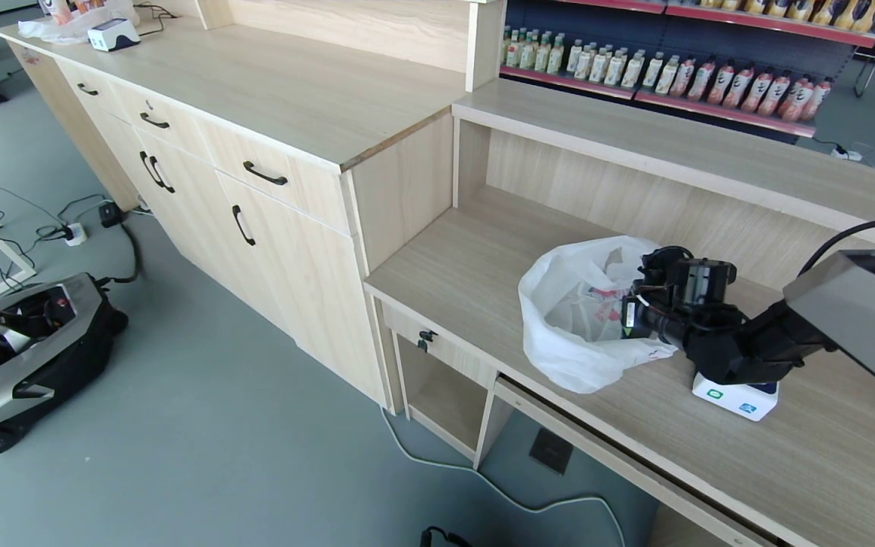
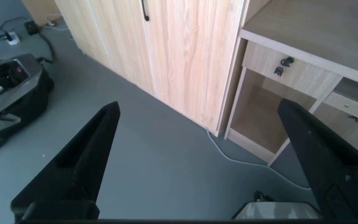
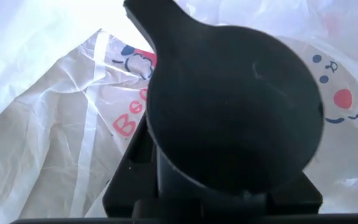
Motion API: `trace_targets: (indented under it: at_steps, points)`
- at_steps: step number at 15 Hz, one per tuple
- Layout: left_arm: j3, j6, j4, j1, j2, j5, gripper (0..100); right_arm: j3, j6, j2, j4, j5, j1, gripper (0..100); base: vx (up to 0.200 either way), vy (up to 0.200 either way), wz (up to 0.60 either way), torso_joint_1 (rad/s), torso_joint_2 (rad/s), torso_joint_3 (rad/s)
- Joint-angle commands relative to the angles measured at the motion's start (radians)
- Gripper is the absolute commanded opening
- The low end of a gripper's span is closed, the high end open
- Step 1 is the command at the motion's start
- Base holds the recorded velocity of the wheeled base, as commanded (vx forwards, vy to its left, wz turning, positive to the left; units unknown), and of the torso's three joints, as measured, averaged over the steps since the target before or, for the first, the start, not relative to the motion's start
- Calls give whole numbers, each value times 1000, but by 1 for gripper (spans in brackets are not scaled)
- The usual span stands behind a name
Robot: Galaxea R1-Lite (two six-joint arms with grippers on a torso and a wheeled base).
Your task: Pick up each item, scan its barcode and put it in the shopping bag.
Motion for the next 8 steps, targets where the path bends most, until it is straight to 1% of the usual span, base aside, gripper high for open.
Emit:
trace_targets:
  at_steps: [1,3,4,6,8]
  points:
    - [-1,0,0,0,0,1,100,-9,0,17,0,0,-4,0,0,0,0,0,0,0]
    - [1,0,0,0,0,1,100,-9,0,18,1,0,-6,0,0,0,0,0,0,0]
    - [1,0,0,0,0,1,100,-9,0,15,0,0,-6,100,0,0,0,0,0,0]
    - [-1,0,0,0,0,1,100,-9,14,-19,8,0,-4,100,0,0,0,0,0,0]
    - [-1,0,0,0,0,1,100,16,14,-108,17,15,-1,100,0,0,0,0,0,0]
